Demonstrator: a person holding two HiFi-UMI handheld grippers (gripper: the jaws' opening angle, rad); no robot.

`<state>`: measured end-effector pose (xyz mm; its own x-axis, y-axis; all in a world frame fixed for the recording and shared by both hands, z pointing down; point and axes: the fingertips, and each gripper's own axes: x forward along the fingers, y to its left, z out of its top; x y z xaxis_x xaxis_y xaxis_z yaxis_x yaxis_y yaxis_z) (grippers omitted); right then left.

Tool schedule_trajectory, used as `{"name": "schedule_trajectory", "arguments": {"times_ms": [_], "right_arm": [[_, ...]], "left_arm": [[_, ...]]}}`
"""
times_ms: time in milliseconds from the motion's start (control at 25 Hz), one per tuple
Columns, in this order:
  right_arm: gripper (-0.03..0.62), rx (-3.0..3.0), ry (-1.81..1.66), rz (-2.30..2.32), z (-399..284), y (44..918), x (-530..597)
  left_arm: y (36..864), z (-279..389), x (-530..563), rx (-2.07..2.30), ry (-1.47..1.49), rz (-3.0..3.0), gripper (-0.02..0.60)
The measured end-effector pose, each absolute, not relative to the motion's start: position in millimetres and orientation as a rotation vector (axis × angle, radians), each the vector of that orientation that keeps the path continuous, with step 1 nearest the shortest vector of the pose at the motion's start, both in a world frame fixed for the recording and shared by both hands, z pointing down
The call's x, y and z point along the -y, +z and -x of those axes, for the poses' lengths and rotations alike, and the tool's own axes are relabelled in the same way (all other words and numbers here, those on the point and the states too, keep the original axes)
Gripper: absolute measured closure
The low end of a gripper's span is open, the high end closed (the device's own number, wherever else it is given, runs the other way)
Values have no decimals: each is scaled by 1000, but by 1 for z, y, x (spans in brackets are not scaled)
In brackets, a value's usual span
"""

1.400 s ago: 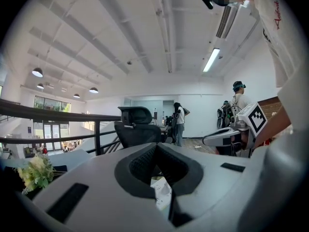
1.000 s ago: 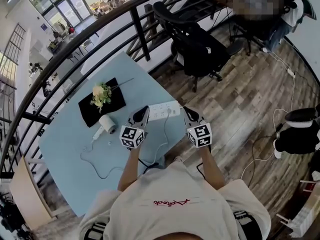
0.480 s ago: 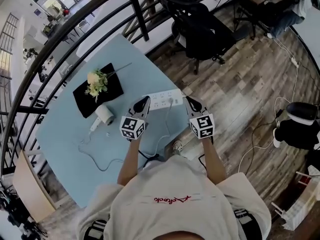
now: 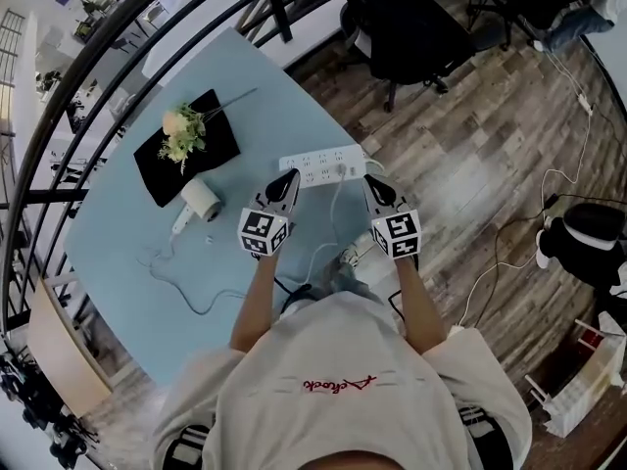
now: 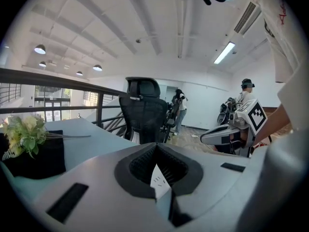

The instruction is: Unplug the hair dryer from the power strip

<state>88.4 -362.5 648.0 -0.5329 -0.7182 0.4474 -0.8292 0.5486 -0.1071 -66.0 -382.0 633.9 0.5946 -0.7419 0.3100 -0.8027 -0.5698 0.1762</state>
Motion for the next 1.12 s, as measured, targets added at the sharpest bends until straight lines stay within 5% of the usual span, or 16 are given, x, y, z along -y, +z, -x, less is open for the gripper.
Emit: {"name": "schedule_trajectory", "arguments": {"times_ms": [1120], "right_arm": [[576, 2384, 532, -1196, -67, 697, 340]], "left_arm": [[698, 62, 383, 1224, 385, -2465, 574]]}}
